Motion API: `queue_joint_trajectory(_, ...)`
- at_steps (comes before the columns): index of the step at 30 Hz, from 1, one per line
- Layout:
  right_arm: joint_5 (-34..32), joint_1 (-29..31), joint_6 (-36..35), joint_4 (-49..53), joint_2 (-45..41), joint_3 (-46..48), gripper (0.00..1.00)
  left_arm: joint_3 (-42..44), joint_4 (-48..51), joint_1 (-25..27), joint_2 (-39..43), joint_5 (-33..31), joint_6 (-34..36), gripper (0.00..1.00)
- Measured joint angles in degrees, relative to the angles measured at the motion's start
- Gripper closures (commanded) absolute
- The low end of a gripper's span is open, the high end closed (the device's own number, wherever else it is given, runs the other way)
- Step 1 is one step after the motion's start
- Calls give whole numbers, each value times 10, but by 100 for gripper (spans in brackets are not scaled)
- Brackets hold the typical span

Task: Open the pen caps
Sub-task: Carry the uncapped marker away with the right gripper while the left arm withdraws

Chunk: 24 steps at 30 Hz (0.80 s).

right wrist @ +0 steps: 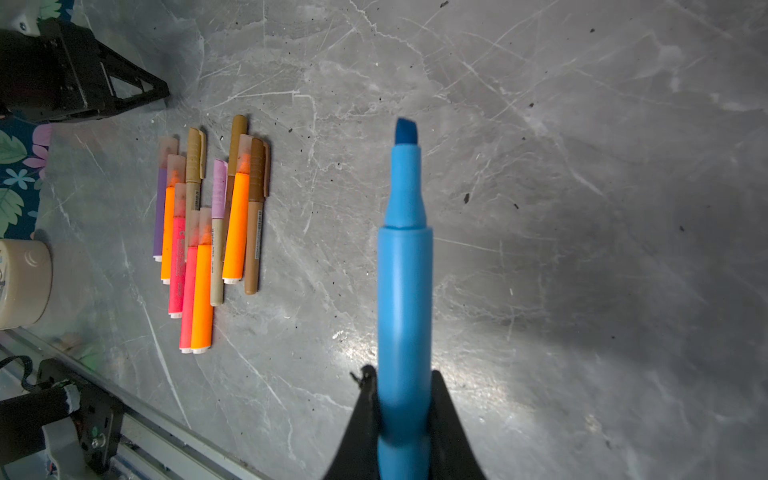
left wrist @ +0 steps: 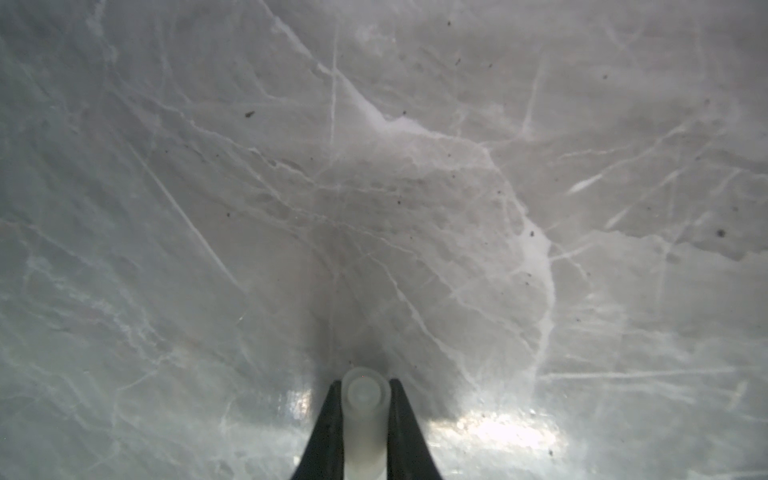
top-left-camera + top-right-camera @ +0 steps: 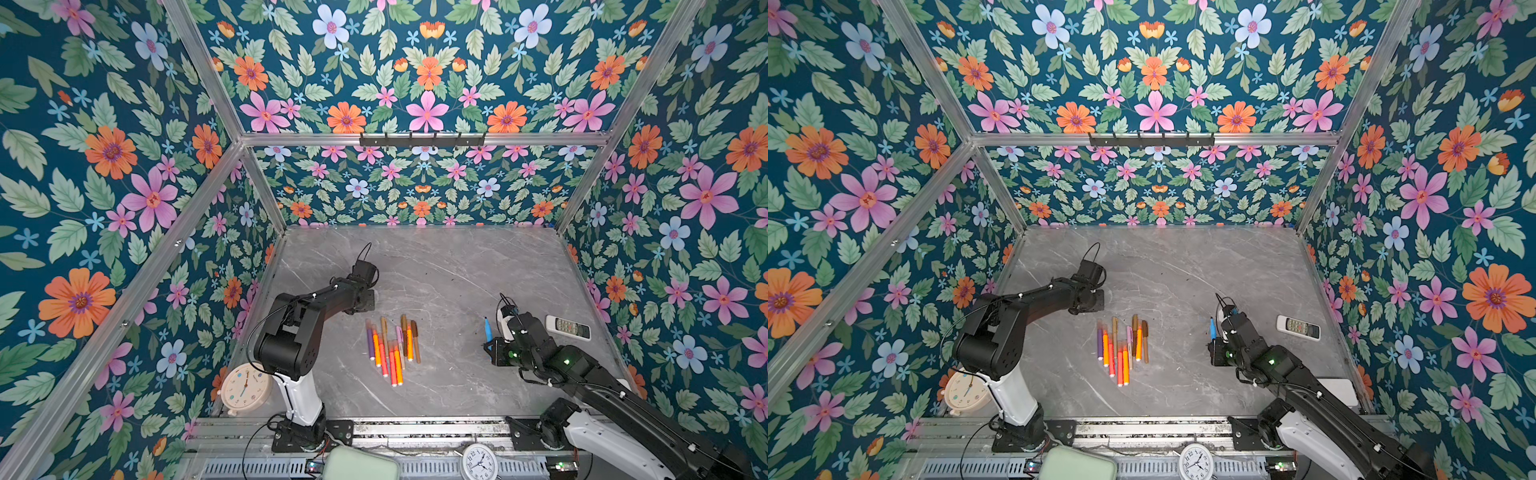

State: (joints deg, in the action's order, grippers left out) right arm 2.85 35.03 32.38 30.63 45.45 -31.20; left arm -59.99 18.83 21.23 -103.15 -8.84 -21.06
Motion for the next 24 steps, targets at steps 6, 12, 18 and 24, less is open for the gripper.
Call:
queue_joint_trajectory(6, -4, 0, 0, 11, -8, -5, 100, 3, -4, -4, 3, 10, 2, 78)
queue_joint_trajectory(12, -8, 0, 0, 13, -9, -7, 100, 10, 0, -6, 10, 17, 4, 66)
queue_joint_trajectory(18, -15, 0, 0, 17, -8, -14, 100, 18, -2, -9, 26, 21, 4, 64)
queue_joint_trajectory(24, 40, -103, -2, -4, 34, -24, 100, 44, -15, -9, 123, 37, 3, 56)
